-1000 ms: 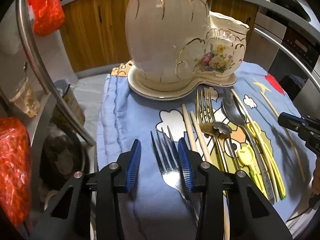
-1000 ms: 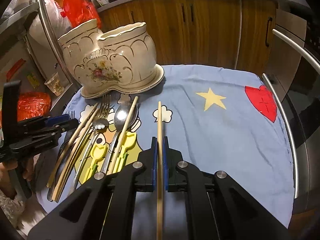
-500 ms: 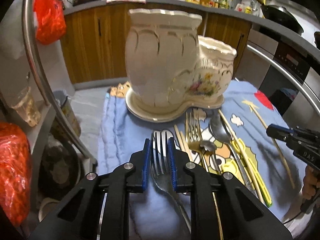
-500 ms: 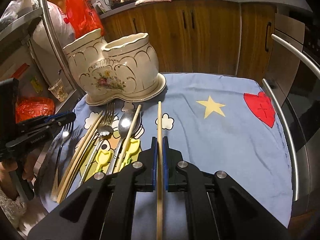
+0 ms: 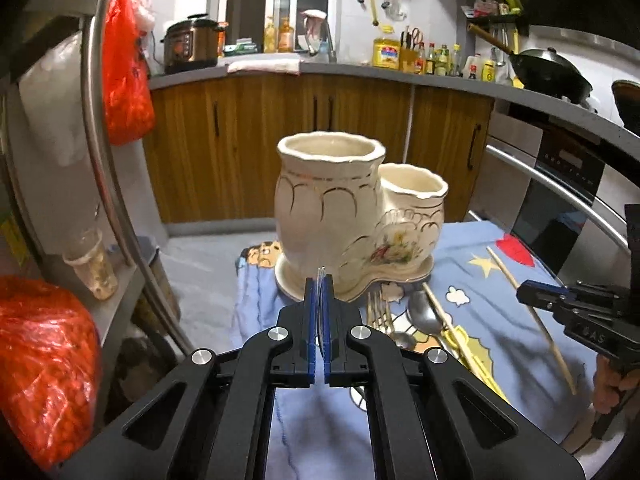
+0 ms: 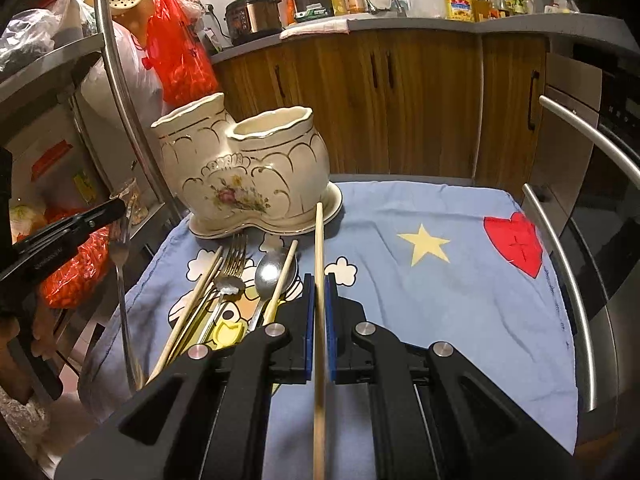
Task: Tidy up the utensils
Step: 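Lift the chopstick with the right gripper and lower it into the ceramic holder, then open the right gripper to release the chopstick into the holder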
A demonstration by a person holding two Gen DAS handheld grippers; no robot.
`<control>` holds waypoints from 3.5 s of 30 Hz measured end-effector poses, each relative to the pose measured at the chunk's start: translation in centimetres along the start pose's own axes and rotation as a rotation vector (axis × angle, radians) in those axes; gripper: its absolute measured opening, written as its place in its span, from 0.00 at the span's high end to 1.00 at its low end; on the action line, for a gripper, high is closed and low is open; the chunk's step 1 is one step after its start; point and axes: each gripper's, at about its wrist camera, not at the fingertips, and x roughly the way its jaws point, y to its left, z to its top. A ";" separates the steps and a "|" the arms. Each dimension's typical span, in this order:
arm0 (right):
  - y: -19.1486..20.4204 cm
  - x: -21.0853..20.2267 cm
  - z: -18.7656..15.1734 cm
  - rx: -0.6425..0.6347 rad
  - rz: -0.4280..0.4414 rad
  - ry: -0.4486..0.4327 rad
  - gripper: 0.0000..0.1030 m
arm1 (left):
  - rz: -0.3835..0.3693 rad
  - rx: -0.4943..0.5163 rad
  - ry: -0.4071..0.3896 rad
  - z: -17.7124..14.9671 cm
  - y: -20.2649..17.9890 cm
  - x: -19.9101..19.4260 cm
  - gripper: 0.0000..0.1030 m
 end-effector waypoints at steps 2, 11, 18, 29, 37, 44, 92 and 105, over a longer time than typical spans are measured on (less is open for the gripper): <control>0.0 -0.1 0.1 0.001 -0.001 -0.007 0.95 | 0.010 0.020 -0.012 0.0 -0.3 -0.5 0.97; 0.2 -2.2 0.9 0.020 0.020 -0.117 0.95 | 0.055 0.083 -0.136 1.0 -1.0 -4.4 0.97; 0.6 -3.0 2.3 0.050 0.082 -0.186 0.95 | 0.159 0.144 -0.283 2.4 -1.5 -7.0 0.97; 1.7 -2.0 9.7 0.021 0.197 -0.393 0.95 | 0.133 0.167 -0.398 7.8 -1.7 -9.4 0.98; 0.6 1.8 16.4 0.122 0.213 -0.469 0.95 | 0.147 0.122 -0.464 13.9 -0.9 -7.8 0.98; -1.0 4.5 18.8 0.216 0.228 -0.509 0.95 | 0.253 0.101 -0.483 16.0 -0.4 -4.2 0.98; 0.5 6.4 13.1 0.043 0.147 -0.437 0.95 | 0.251 0.149 -0.289 10.6 -0.1 2.6 0.97; -0.8 6.7 12.5 0.085 0.167 -0.292 0.95 | 0.184 0.144 -0.228 9.7 -0.1 3.5 0.97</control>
